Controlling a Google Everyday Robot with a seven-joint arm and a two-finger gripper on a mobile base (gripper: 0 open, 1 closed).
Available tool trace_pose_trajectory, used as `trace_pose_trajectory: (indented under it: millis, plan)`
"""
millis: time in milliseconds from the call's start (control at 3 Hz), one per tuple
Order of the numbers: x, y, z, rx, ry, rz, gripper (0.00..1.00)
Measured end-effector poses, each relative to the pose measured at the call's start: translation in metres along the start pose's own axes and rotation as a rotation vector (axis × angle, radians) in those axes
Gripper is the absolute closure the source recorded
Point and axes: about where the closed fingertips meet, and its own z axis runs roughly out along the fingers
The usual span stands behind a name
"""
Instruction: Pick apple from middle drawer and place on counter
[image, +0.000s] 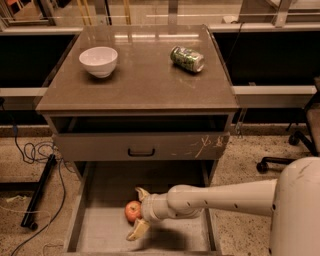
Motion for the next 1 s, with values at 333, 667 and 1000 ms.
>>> trace_pose_trajectory:
  millis: [333,667,1000]
  plan:
    - [0.015,-0.005,0.006,0.011,0.033,-0.007,0.0]
    - [0.027,-0.007,0.013,0.004,0.047,0.004,0.0]
    - [0.027,-0.007,0.013,0.004,0.047,0.005,0.27]
